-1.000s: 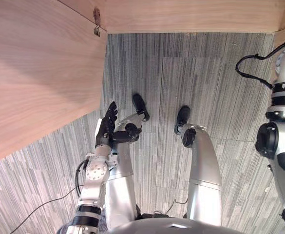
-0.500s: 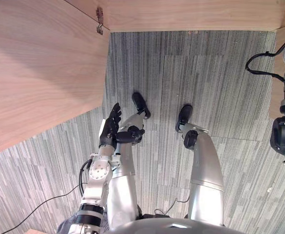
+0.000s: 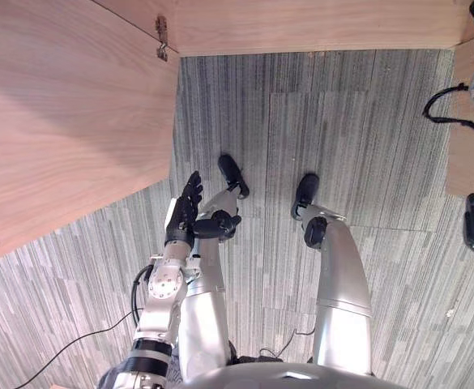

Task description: Walk over to the cabinet, pick up the folder, carry it to the office cabinet, place the folder inside the office cabinet, then close the office cabinet door

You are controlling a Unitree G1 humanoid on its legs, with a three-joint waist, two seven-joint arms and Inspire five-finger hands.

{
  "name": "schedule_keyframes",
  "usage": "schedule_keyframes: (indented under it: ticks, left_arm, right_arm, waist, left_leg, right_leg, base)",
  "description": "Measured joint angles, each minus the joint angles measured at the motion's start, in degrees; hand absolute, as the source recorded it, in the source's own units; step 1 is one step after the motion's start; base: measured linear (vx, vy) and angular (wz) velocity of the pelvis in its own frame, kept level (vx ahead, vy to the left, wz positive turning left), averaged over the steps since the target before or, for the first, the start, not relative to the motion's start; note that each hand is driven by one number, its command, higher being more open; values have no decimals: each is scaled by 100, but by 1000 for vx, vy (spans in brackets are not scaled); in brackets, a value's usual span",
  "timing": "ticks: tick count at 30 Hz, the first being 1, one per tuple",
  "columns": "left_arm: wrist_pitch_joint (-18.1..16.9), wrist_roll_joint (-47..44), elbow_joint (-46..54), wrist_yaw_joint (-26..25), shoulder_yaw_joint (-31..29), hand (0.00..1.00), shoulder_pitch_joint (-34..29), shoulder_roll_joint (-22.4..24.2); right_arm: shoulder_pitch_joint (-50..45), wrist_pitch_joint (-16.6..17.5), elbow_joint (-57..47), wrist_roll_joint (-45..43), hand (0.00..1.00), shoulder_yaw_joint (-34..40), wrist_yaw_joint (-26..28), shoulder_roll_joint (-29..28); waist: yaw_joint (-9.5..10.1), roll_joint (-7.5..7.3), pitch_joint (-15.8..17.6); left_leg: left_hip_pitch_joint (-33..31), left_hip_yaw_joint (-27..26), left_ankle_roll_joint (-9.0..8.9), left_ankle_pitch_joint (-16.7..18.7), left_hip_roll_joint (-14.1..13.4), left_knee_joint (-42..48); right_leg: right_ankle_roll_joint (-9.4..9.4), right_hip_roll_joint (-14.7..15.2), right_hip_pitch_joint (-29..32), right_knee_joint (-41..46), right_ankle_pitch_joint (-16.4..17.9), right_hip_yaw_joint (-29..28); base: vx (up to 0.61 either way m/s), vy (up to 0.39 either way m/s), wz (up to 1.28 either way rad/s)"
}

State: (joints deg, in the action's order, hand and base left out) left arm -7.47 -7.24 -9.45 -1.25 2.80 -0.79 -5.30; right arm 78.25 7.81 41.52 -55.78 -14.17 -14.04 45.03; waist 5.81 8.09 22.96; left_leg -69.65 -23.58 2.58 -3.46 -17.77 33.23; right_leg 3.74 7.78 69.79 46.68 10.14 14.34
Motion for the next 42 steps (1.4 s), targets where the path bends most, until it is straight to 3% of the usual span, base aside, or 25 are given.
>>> schedule_keyframes:
  ticks: [6, 10, 25, 34, 40, 42]
  left_arm:
    - [-1, 8, -132, 54, 209, 100, 143, -219]
    - [-5, 11, -189, 56, 320, 100, 253, -334]
    - [0, 13, -382, 41, 311, 100, 620, -419]
    - [4, 106, -378, 31, 246, 100, 804, -615]
    - [6, 143, -366, 43, 232, 100, 923, -798]
    - [7, 189, -368, 51, 233, 100, 923, -797]
  right_arm:
    - [509, -483, 162, 843, 100, -847, 221, 78]
    - [730, -546, 183, 940, 100, -1153, 254, -10]
    - [816, -719, 141, 1803, 100, -1183, 680, -34]
    - [-606, -390, -1392, 1993, 100, -885, 818, 124]
    - [-1423, -222, -2002, 1989, 100, -564, 1148, 249]
    - [-1590, -179, -2071, 1981, 100, -485, 1203, 264]
  waist:
    - [-27, 0, 0]
    - [-28, 0, 0]
    - [-1, -8, 5]
    - [-24, -49, 6]
    - [-106, -357, -14]
    - [-108, -382, -16]
  left_leg:
    - [163, -71, 19, 12, -36, 1]
    - [188, -92, 21, 14, -52, -5]
    - [195, -77, 71, 64, -151, 46]
    - [233, -87, 92, 260, -182, 206]
    - [240, -96, 97, 324, -176, 244]
    - [250, -89, 106, 356, -174, 272]
  right_leg:
    - [-22, -21, -167, -96, 3, 2]
    - [-53, -30, -203, -160, -9, 13]
    - [-59, -125, -296, -276, -19, 52]
    - [-124, -140, -395, -305, 29, -5]
    - [-156, -131, -418, -294, 65, -20]
    - [-170, -124, -450, -296, 74, -16]
  base:
    - [-8, 72, -4]
    - [-12, 69, -5]
    - [-8, 65, -2]
    - [16, 70, -3]
    - [35, 57, 0]
    - [43, 56, 1]
